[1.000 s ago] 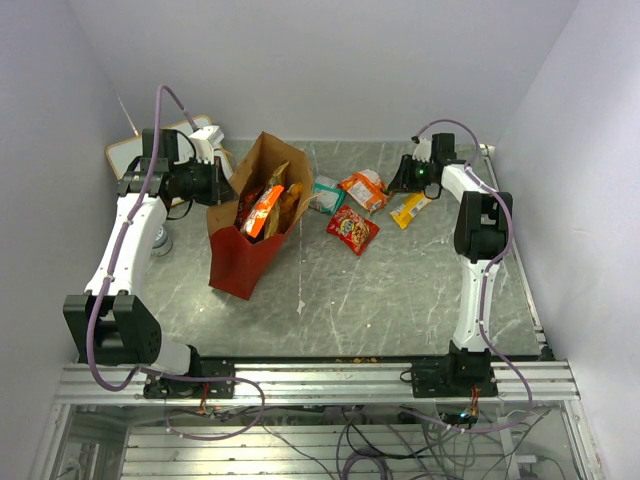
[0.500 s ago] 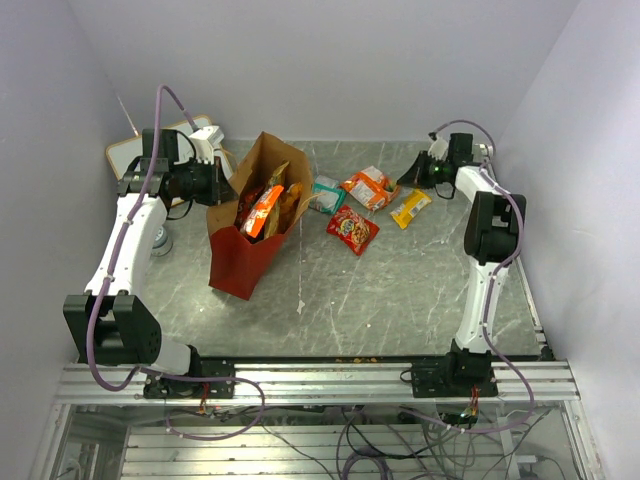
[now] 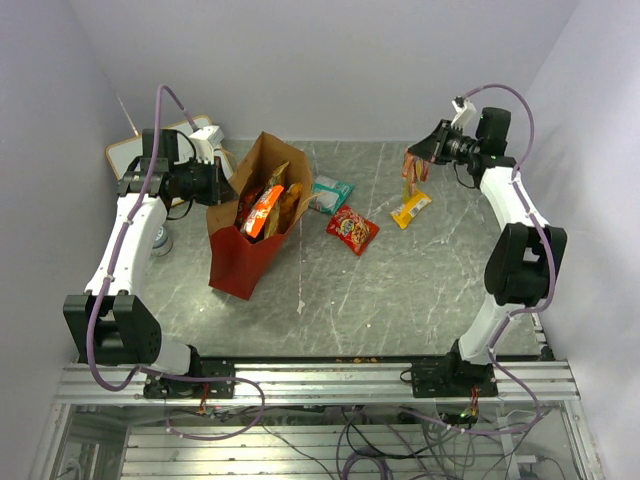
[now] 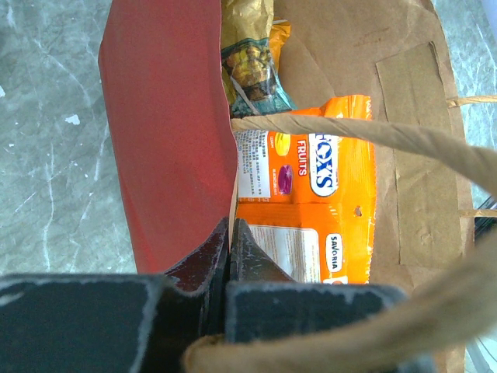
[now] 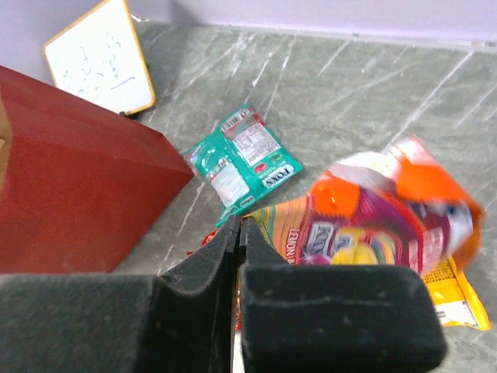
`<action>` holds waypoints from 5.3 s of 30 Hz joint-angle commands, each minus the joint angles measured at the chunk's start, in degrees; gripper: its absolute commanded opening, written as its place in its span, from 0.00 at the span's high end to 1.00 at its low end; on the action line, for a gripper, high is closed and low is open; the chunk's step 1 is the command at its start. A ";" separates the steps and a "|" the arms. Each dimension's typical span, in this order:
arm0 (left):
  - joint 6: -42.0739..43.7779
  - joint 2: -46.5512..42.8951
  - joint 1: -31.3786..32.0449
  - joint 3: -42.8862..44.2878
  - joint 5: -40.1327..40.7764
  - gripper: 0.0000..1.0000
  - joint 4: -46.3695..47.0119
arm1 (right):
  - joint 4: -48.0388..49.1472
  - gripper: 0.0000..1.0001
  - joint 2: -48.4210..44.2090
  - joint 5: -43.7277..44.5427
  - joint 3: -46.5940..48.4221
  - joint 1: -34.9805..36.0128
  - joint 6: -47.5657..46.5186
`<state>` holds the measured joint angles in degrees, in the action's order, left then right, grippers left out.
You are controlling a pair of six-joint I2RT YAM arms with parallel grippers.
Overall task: Place the snacks into the paper bag
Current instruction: Pick up the snack from the center of the board, then place the snack in the paper bag.
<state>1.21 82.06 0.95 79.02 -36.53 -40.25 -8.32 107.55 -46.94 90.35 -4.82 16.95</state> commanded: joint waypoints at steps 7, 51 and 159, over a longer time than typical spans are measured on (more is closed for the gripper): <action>-0.51 -1.20 -0.07 -0.26 -1.61 0.93 2.58 | -4.62 1.00 -9.33 -2.61 3.09 0.85 -6.57; -0.38 -2.62 1.49 -0.47 0.67 0.93 2.46 | 3.63 1.00 12.44 -16.93 46.54 31.92 0.62; -0.25 -3.42 2.13 -1.50 1.25 0.93 3.51 | -18.43 1.00 19.71 33.25 46.27 43.75 -14.61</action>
<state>1.02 80.01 2.37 77.89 -33.61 -39.88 -29.65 127.13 -10.37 137.56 39.05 -0.45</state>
